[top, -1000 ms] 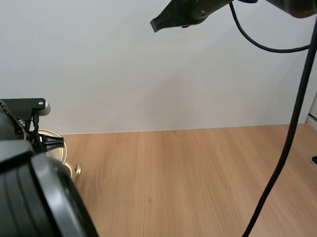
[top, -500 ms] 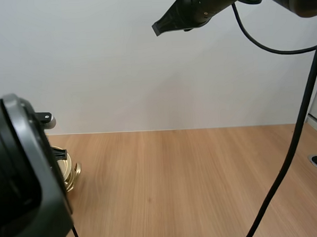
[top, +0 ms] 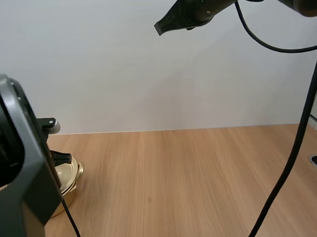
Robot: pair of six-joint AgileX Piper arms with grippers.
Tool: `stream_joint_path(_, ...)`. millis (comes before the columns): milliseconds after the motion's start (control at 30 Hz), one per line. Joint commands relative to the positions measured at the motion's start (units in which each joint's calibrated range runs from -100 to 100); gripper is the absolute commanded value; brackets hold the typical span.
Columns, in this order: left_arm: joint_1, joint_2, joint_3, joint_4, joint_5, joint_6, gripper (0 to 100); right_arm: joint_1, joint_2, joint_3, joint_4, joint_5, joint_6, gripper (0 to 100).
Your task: Open the pot, put the car inside, and close it
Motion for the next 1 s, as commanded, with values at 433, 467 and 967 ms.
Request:
stream_joint_path(433,0.03,0.0,0.0,0.1,4.0,0.7,0,0.0,0.0,0.1,0.0,-0.1,0.0,0)
stream_joint_path(467,0.03,0.0,0.0,0.2,4.0,0.7,0,0.0,0.0,0.1,0.0,-0.1,0.0,0)
stream_joint_path(967,0.03,-0.1,0.0,0.4,3.5,1.7,76,0.0,0.0,0.1,-2.3,-0.1,0.0,0)
